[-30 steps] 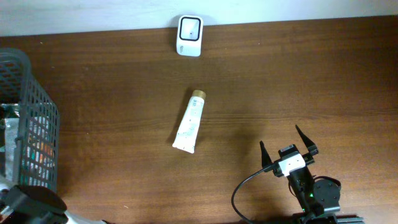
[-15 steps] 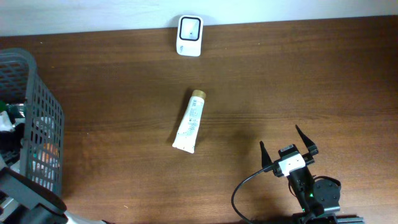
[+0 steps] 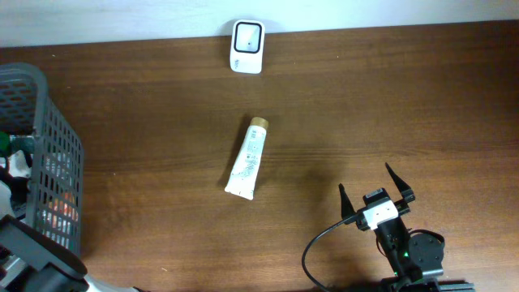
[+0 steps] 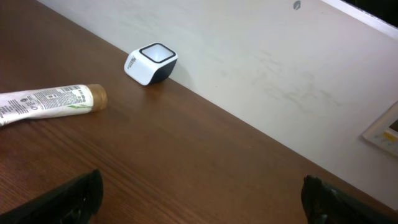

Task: Scan the item barcode
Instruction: 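Reach left gripper into basket and grasp the small orange box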

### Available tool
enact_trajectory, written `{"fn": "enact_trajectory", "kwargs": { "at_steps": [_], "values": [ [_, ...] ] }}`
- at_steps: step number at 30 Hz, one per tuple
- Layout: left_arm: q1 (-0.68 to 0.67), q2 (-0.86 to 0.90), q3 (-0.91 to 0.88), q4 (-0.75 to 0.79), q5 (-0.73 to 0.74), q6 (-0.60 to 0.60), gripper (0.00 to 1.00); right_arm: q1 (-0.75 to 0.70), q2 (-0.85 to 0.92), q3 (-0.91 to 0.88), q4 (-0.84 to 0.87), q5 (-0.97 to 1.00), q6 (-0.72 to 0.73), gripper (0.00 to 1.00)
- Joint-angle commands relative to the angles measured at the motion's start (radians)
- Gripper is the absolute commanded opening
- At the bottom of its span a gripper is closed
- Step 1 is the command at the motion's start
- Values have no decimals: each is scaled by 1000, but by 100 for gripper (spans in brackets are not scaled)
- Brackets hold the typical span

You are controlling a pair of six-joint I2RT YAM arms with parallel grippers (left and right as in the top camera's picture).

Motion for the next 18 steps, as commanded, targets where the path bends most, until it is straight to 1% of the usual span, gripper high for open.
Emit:
{"fn": "enact_trajectory", "kwargs": {
  "at_steps": [1,5,8,13,15,18],
  "values": [
    [-4,-7,-6,-1,33,-18,1,5,-6,-5,-5,-5,7,98],
    [-3,-30,-3,-3,32,-17,0,5,-6,-5,-5,-5,7,99],
    [-3,-80,21,-3,21,-23,0,5,-6,-5,-5,-5,7,98],
    [-3,-156,56,0,-74,-162,0,5,-6,-5,-5,-5,7,98],
    [-4,-158,56,-11,-89,-174,0,5,-6,-5,-5,-5,7,98],
    [-3,-156,56,-33,-150,-202,0,5,-6,-5,-5,-5,7,98]
  ]
}}
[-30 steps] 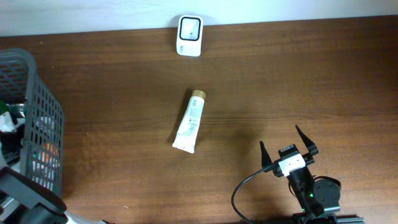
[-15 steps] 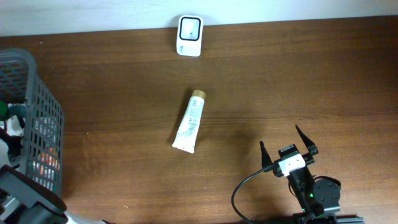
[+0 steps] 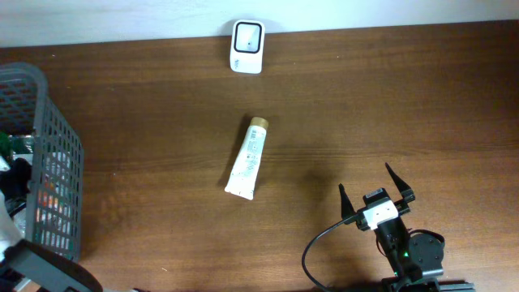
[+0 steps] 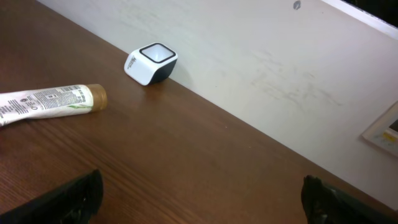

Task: Scan the item barcode
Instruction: 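Reach left gripper into basket and grasp the small orange box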

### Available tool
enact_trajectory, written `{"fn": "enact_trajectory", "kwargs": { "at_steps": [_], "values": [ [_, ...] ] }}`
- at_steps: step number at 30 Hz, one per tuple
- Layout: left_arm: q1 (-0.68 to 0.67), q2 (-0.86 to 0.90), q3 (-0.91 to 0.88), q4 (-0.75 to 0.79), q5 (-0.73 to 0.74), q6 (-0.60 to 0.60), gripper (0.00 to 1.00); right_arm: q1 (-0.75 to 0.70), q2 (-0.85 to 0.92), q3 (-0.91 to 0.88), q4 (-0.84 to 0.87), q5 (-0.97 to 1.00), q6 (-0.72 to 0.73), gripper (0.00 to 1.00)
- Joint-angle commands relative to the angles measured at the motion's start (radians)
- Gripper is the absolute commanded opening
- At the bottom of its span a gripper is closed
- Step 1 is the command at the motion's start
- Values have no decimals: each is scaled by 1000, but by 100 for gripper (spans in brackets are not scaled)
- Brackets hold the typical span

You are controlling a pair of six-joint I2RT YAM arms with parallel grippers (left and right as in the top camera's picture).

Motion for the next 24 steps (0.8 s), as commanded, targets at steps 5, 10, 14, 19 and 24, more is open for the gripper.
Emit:
{"fn": "enact_trajectory", "kwargs": {
  "at_steps": [5,10,14,19,24],
  "values": [
    [-4,-14,14,-19,-84,-66,0,5,-6,-5,-5,-6,7,98],
    [-23,-44,69,-21,-84,-117,0,5,-6,-5,-5,-6,7,98],
    [-28,-71,87,-21,-112,-165,0,5,-6,-5,-5,-6,7,98],
    [-30,-71,83,-42,-158,-203,0,5,-6,-5,-5,-6,7,98],
    [-46,-87,100,-34,-158,-206,0,5,-6,-5,-5,-6,7,98]
  ]
}}
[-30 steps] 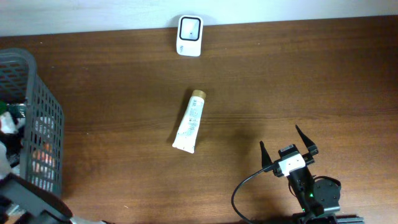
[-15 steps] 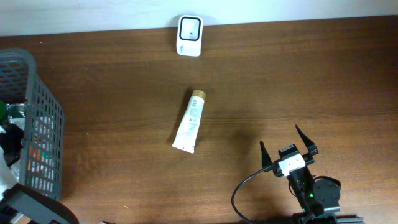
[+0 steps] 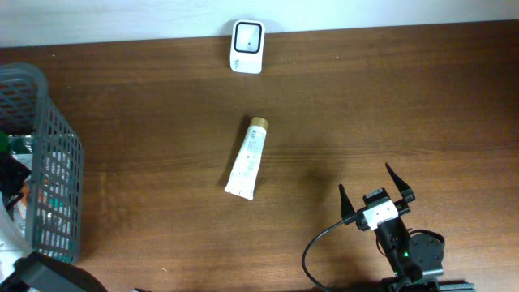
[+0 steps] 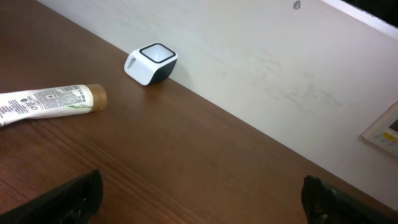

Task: Scan the item barcode
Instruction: 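Reach left gripper into basket and grasp the small orange box, then place orange box on the table left of the tube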

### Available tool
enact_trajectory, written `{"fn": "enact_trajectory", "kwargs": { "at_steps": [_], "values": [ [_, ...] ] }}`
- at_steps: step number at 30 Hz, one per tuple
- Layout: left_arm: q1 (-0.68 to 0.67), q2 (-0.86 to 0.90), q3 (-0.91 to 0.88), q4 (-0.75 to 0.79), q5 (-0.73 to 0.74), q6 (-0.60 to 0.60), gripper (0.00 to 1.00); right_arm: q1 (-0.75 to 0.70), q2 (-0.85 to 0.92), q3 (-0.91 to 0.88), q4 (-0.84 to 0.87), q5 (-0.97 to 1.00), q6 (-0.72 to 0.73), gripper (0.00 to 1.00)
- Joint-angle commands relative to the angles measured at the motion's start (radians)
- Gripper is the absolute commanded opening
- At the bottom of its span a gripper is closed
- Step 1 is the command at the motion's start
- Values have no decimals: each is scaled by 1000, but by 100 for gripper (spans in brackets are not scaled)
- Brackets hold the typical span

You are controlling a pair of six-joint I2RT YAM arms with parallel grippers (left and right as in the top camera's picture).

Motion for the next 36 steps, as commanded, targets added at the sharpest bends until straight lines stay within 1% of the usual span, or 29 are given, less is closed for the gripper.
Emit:
{"fn": "enact_trajectory", "kwargs": {
  "at_steps": [1,5,9,12,14,17,19,21,22,23,24,29,31,32,35,36],
  "values": [
    [-23,-35,46,6,-15,-21,0,5,-6,-5,-5,-6,7,98],
    [-88,-84,156,6,-15,-21,0,5,-6,-5,-5,-6,7,98],
    [-218,-150,269,6,-17,-21,0,5,-6,-5,-5,-6,7,98],
    [-327,-197,312,8,-104,-24,0,5,-6,-5,-5,-6,7,98],
    [-403,-227,317,17,-208,-24,0,5,-6,-5,-5,-6,7,98],
    [-507,-254,317,7,-249,-24,0,5,-6,-5,-5,-6,7,98],
    [-565,-256,317,-23,-239,-24,0,5,-6,-5,-5,-6,7,98],
    [-645,-246,311,-85,-211,-27,0,5,-6,-5,-5,-6,7,98],
    [-689,-236,300,-117,-211,-51,0,5,-6,-5,-5,-6,7,99],
    [-729,-224,283,-141,-195,-62,0,5,-6,-5,-5,-6,7,98],
    [-798,-195,237,-166,-145,-69,0,5,-6,-5,-5,-6,7,98],
    [-935,-72,99,-129,-30,-77,0,5,-6,-5,-5,-6,7,98],
    [-974,-5,93,-125,-29,-78,0,5,-6,-5,-5,-6,7,98],
    [-1007,38,93,-100,-12,-80,0,5,-6,-5,-5,-6,7,98],
    [-1039,70,93,-63,57,-81,0,5,-6,-5,-5,-6,7,98],
    [-1050,87,93,-50,70,-100,0,5,-6,-5,-5,-6,7,98]
  ]
}}
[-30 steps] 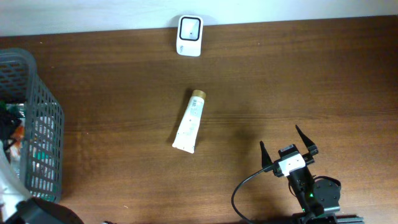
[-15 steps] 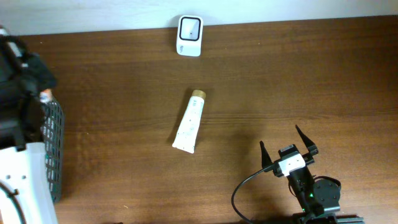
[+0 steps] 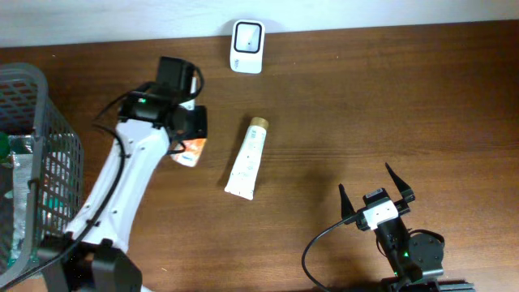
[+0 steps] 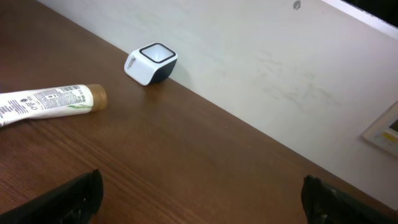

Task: Scan the item barcode
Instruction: 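Place orange box on the table left of the tube, then grasp the green 3M Comfort Gloves package in the basket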

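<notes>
A white barcode scanner [image 3: 246, 46] with a dark window stands at the table's far edge, and it also shows in the right wrist view [image 4: 151, 62]. My left gripper [image 3: 188, 139] reaches out over the table left of centre, shut on a small orange-and-white packet [image 3: 186, 152]. The packet hangs below and left of the scanner. A white tube with a tan cap [image 3: 247, 158] lies mid-table just right of the packet, seen again at the left edge [image 4: 50, 102]. My right gripper [image 3: 371, 183] rests near the front right, open and empty.
A grey mesh basket [image 3: 50, 154] with several items in it stands at the table's left edge. The left arm's white link [image 3: 122, 186] stretches diagonally from the front left corner. A pale wall [image 4: 280, 68] runs behind the scanner.
My left arm was at the far left by the basket, mostly out of view. It now stretches over the table with an orange-and-white packet in its gripper. The right arm, tube and scanner have not moved.
At all three earlier moments my left arm showed only at the front left corner beside the basket, shifting slightly, with tube and scanner lying untouched. Now the left gripper holds an orange-and-white packet over the table near the tube. My right gripper stayed open in place.
</notes>
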### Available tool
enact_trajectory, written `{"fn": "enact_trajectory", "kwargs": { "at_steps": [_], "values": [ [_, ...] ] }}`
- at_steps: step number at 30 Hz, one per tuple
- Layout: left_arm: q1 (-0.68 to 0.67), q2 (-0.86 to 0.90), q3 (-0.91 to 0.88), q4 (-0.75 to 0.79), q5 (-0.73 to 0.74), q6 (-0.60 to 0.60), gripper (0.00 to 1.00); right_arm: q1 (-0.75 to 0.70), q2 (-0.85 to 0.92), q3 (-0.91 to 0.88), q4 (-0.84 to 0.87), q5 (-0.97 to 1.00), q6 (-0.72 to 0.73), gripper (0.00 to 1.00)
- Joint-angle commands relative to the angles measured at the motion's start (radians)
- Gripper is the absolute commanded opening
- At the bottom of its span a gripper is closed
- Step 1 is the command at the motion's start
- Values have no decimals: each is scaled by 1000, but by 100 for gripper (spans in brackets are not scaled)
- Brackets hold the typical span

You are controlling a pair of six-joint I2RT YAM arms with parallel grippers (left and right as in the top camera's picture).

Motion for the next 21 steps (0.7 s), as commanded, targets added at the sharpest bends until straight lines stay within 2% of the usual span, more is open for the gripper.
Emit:
{"fn": "enact_trajectory", "kwargs": {
  "at_steps": [1,2,3,5,8,11,12,15,18,21],
  "values": [
    [-37,40,10,25,77,-66,4,5,-6,-5,-5,-6,8,98],
    [-38,49,10,27,77,-74,13,5,-6,-5,-5,-6,8,98],
    [-38,67,10,29,77,-89,33,5,-6,-5,-5,-6,7,98],
    [-38,89,10,32,77,-92,56,5,-6,-5,-5,-6,8,98],
    [-35,84,24,37,55,-90,59,5,-6,-5,-5,-6,8,98],
    [-11,57,133,-24,40,-46,61,5,-6,-5,-5,-6,8,98],
    [8,43,201,-67,23,-30,61,5,-6,-5,-5,-6,8,98],
    [108,1,444,-215,-11,39,72,5,-6,-5,-5,-6,8,98],
    [275,-29,618,-300,-11,49,81,5,-6,-5,-5,-6,8,98],
    [521,-45,645,-324,-6,36,81,5,-6,-5,-5,-6,8,98]
  ]
}}
